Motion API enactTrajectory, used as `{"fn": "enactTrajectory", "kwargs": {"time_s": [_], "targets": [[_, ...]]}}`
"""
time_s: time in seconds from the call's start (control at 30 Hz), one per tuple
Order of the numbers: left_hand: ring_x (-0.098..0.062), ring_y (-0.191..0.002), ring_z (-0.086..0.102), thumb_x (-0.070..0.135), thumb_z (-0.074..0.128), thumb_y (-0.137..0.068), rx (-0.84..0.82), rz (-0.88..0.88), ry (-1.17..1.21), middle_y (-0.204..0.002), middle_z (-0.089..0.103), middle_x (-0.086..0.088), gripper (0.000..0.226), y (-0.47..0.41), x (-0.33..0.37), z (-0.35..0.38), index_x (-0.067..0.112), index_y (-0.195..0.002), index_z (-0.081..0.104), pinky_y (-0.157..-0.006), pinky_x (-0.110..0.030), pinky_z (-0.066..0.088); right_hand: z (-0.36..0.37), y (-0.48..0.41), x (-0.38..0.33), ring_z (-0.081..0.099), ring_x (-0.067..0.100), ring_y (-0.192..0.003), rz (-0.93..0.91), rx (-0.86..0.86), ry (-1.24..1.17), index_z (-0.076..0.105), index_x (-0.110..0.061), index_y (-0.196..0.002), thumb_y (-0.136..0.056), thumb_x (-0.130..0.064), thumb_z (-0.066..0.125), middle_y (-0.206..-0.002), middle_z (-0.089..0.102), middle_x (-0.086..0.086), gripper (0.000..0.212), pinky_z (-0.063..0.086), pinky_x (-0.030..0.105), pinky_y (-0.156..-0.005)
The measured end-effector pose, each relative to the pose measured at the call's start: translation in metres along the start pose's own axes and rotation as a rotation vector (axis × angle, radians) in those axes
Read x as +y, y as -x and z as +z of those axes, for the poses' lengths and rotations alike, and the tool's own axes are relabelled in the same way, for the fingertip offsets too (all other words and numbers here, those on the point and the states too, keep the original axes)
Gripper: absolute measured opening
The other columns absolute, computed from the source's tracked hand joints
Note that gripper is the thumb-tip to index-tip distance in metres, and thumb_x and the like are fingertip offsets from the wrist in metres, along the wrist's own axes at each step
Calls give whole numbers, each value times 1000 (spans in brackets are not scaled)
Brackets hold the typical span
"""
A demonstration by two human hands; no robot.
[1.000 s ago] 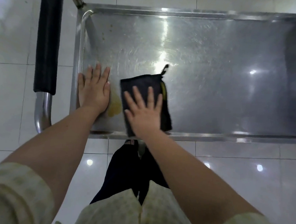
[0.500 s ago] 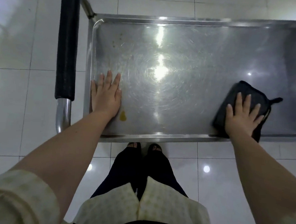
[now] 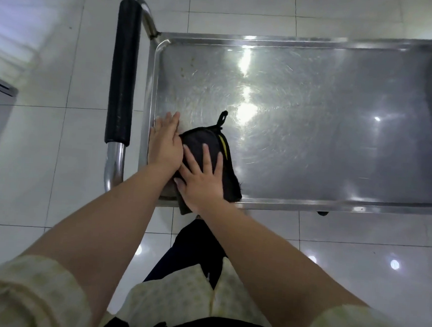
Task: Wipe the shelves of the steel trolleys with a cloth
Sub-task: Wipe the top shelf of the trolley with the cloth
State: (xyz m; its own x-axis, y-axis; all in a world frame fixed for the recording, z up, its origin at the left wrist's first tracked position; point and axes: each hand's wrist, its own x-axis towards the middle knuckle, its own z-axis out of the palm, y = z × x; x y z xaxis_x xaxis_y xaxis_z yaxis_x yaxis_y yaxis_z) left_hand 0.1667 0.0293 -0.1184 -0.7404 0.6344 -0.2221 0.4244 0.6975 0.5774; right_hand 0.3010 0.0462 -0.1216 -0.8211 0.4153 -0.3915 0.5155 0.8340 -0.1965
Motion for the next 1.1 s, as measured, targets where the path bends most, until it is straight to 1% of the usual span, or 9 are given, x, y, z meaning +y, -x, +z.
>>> {"fn": "enactTrajectory", "kwargs": {"time_s": [0.1,0.23,0.33,0.4,0.5,0.67,0.83,1.0,1.1], "targets": [[-22,-150,6,26,33,-103,12,66,-44,-161,20,-2,48,11,9,-3,26,-151,29,-121,-41,4,-8,-1,26,-16,28,-149,-18,53,-37,4,-40,-154,-101,-54,18,-164,-4,-12,57,-20,54,-113],[-26,-150,-3,43,28,-100,-180,302,-424,-164,3,-6,59,50,34,32,30,-155,11,-115,-58,-7,-18,3,107,-11,30,-150,288,123,-154,3,-36,-156,-103,-45,19,-164,-2,-10,55,-6,54,-117],[-29,-146,-22,62,13,-96,-209,256,-569,-160,-22,-5,67,81,41,60,38,-152,-13,-111,-63,-15,-20,1,141,-15,32,-149,305,117,-133,1,-36,-155,-103,-45,18,-165,-4,-8,56,-6,52,-119],[-32,-144,-28,68,6,-92,-192,218,-578,-158,-29,1,67,84,39,63,43,-149,-19,-108,-67,-18,-18,-4,147,-19,30,-148,266,107,-83,-6,-41,-154,-101,-50,12,-164,-10,-9,56,-10,53,-118],[-31,-143,-29,75,6,-87,-167,190,-577,-158,-27,8,68,72,21,50,51,-146,-20,-106,-69,-18,-10,-5,148,-18,29,-148,253,160,-56,-8,-44,-152,-99,-55,6,-164,-10,-10,56,-15,51,-117],[-32,-145,-24,75,2,-86,-41,-51,-623,-161,-20,6,68,36,-15,12,50,-146,-19,-107,-68,-17,-1,-6,149,-14,27,-149,258,236,-36,-4,-43,-153,-101,-54,8,-164,-1,-9,54,-13,52,-117],[-35,-146,-21,69,2,-90,-94,83,-632,-161,-21,2,66,64,-13,24,45,-149,-18,-110,-67,-11,4,-5,152,-16,28,-147,235,248,-7,-4,-40,-154,-102,-51,11,-164,-1,-7,55,-12,54,-116],[-36,-147,-16,70,4,-91,-160,232,-634,-163,-11,1,66,107,-3,44,46,-151,-10,-111,-68,-7,-2,-8,149,-15,41,-147,206,194,-10,-3,-37,-155,-101,-48,11,-165,-5,-2,57,-14,62,-113],[-35,-146,-21,72,7,-91,-178,243,-631,-162,-17,5,66,95,2,42,48,-149,-12,-111,-67,-10,-14,-21,153,-18,47,-144,157,170,4,1,-39,-155,-99,-49,13,-165,-6,0,57,-14,66,-111]]}}
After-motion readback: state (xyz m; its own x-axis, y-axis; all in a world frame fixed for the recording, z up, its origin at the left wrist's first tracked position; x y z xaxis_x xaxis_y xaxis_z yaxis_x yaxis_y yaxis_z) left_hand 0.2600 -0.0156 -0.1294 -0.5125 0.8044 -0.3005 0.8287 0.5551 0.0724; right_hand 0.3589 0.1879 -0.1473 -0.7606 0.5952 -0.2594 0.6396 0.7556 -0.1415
